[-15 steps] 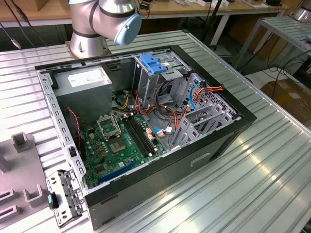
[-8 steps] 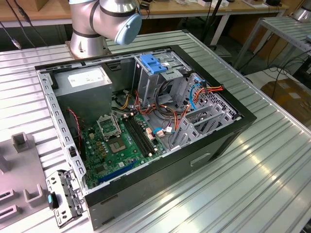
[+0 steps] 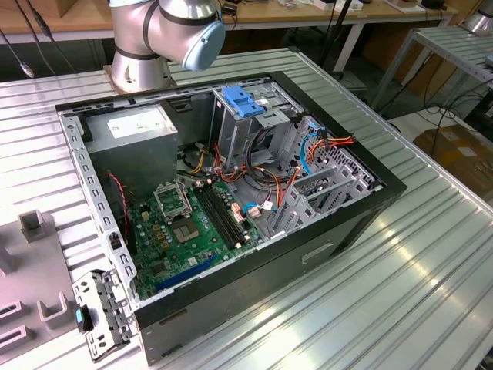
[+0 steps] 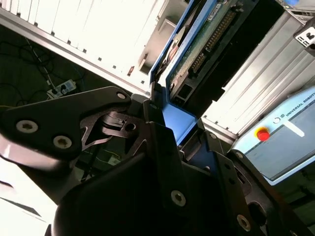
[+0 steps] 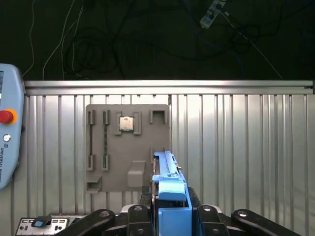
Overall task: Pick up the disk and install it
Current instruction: 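Pick up the disk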
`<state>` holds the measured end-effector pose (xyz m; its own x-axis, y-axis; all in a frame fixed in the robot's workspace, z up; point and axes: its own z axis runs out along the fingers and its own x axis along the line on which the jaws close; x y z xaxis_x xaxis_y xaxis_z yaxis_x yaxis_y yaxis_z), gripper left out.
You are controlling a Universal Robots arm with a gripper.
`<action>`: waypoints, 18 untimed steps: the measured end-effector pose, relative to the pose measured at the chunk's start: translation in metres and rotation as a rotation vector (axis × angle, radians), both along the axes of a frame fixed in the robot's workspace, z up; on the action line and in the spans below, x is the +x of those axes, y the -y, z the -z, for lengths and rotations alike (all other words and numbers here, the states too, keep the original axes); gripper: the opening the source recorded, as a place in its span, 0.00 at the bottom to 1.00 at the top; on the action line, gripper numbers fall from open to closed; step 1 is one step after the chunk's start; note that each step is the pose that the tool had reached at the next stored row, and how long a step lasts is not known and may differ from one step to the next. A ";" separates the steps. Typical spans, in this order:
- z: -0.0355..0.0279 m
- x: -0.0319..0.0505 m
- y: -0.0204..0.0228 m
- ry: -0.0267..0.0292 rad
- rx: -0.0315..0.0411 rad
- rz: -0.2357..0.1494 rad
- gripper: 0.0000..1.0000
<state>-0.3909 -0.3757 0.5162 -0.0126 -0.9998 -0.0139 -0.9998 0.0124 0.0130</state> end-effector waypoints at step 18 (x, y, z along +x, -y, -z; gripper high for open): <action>-0.0001 0.0389 0.0000 -0.0061 0.0000 0.000 0.37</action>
<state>-0.3519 -0.3756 0.5163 -0.0127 -0.9998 -0.0137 -0.9997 0.0124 0.0191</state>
